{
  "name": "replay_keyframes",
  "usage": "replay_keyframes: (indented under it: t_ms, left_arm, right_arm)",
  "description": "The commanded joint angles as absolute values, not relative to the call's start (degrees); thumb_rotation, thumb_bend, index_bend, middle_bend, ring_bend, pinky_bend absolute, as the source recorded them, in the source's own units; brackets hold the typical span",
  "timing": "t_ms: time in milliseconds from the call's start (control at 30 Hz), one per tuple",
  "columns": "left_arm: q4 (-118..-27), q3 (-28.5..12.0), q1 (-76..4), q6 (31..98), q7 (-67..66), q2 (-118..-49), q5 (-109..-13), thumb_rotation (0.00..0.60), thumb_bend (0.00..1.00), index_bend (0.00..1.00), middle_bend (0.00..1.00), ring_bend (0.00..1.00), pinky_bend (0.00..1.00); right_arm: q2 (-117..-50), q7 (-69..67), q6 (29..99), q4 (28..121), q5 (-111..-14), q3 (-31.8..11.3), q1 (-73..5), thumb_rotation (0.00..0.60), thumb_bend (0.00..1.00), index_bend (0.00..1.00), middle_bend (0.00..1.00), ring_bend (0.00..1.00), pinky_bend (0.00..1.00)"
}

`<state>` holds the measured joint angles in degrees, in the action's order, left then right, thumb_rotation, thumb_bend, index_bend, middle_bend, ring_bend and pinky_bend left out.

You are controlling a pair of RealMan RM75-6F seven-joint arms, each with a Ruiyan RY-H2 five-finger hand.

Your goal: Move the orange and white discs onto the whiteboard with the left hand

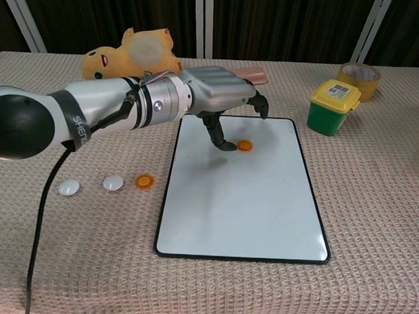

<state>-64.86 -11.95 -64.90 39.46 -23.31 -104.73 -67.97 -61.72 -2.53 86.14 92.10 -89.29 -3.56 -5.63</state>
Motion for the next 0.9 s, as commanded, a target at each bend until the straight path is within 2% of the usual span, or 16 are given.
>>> replay_keyframes:
  t_ms: [33, 200, 300, 367, 500, 667, 900]
  left_arm:
    - [-76.81, -9.25, -59.78, 42.85, -25.27, -95.80, -65.97, 0.524, 0.23, 0.26, 0.18, 0.09, 0.19]
    - [-91.30, -3.84, -53.42, 47.24, -27.69, -84.59, -64.33, 0.507, 0.22, 0.30, 0.18, 0.09, 0.19]
    - [-95.44, -1.01, -50.97, 49.50, -29.08, -81.68, -64.81, 0.492, 0.22, 0.31, 0.18, 0.09, 0.19]
    - [-96.90, 0.54, -49.71, 49.90, -28.57, -80.76, -65.42, 0.463, 0.22, 0.31, 0.18, 0.09, 0.19]
    - [-96.44, 2.57, -47.71, 50.69, -26.72, -81.01, -67.83, 0.429, 0.22, 0.31, 0.18, 0.09, 0.19]
    - [-92.88, 3.83, -45.27, 53.21, -24.83, -83.77, -71.85, 0.434, 0.22, 0.32, 0.18, 0.09, 0.19]
    - [-88.34, 3.33, -44.03, 54.81, -23.58, -87.38, -75.08, 0.454, 0.22, 0.33, 0.18, 0.09, 0.19]
  right_arm:
    - [-61.68, -2.58, 85.99, 92.06, -89.26, -3.59, -5.72, 0.600, 0.31, 0.00, 0.00, 0.00, 0.00]
    - [-62.04, -2.38, 85.36, 91.85, -89.25, -3.70, -6.20, 0.600, 0.31, 0.00, 0.00, 0.00, 0.00]
    - [-62.50, -2.06, 85.05, 92.06, -89.60, -3.57, -6.48, 0.600, 0.31, 0.00, 0.00, 0.00, 0.00]
    - [-62.79, -1.69, 84.94, 92.21, -89.92, -3.41, -6.60, 0.600, 0.31, 0.00, 0.00, 0.00, 0.00]
    - [-62.78, -0.98, 84.89, 92.71, -90.04, -3.21, -6.57, 0.600, 0.31, 0.00, 0.00, 0.00, 0.00]
    - [-62.27, -0.47, 85.43, 93.37, -89.88, -3.28, -6.25, 0.600, 0.31, 0.00, 0.00, 0.00, 0.00]
    - [-62.06, -0.01, 85.41, 93.83, -89.86, -3.17, -6.17, 0.600, 0.31, 0.00, 0.00, 0.00, 0.00]
